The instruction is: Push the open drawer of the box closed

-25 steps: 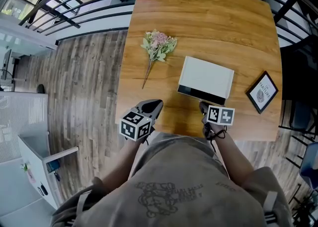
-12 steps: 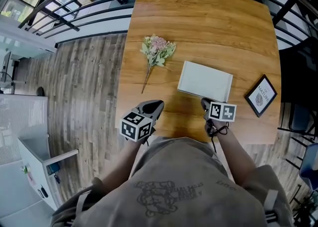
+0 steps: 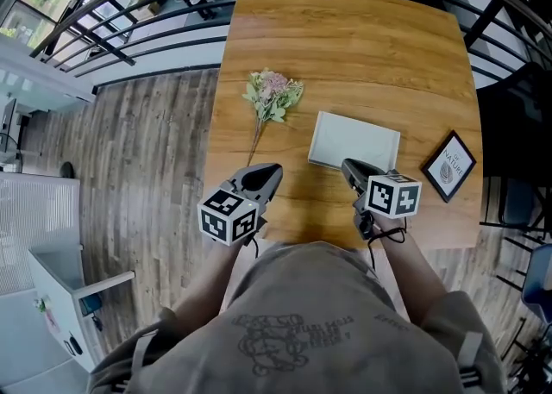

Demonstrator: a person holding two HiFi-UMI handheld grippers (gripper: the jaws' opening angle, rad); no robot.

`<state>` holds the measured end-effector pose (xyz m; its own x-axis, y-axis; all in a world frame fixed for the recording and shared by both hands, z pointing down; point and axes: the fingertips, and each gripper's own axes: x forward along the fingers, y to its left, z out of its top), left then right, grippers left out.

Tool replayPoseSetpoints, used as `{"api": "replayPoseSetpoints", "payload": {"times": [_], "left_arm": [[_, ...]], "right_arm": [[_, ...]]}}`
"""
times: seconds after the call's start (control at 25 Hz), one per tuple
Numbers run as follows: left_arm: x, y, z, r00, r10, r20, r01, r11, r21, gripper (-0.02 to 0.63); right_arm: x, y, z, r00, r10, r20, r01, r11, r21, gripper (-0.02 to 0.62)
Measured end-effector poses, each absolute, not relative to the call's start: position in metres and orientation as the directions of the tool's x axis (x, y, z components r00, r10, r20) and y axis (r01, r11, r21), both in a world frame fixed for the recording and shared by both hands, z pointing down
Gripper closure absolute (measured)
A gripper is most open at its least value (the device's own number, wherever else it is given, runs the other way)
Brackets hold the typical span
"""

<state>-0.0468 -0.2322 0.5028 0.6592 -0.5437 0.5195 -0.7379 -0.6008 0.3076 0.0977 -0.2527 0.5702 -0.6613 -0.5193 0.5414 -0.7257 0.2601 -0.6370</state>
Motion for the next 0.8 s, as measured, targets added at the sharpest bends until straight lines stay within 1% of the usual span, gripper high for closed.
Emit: {"api": "replayPoseSetpoints", "payload": {"times": [0.24,0.4,0.56,0.72,0.8], "left_arm": [[-0.052,-0.255,0.440,0.674,-0.610,0.417,-0.726,-0.652,0.219,0.591],[-0.054,-0.264,0.377,0.682,-0.659,0.318,-0.715,-0.693,0.095,0.591],[-0.052,-0.262,0.310,0.696,-0.688,0.207,-0.698,-0.715,-0.031,0.591],[-0.055,-0.251,0.255,0.706,-0.701,0.101,-0.686,-0.712,-0.152,0.591],[-0.054,-0.243,0.234,0.718,-0.694,0.053,-0.676,-0.714,-0.185,0.591]], "right_arm": [[0.085,-0.268,0.460,-0.681,-0.631,0.372,-0.717,0.469,-0.516,0.558],[0.083,-0.270,0.387,-0.677,-0.690,0.258,-0.726,0.566,-0.390,0.558],[0.084,-0.262,0.329,-0.676,-0.721,0.153,-0.729,0.623,-0.284,0.558],[0.082,-0.245,0.281,-0.670,-0.740,0.062,-0.731,0.643,-0.227,0.558],[0.083,-0.237,0.260,-0.661,-0.750,0.025,-0.740,0.646,-0.188,0.558]]}}
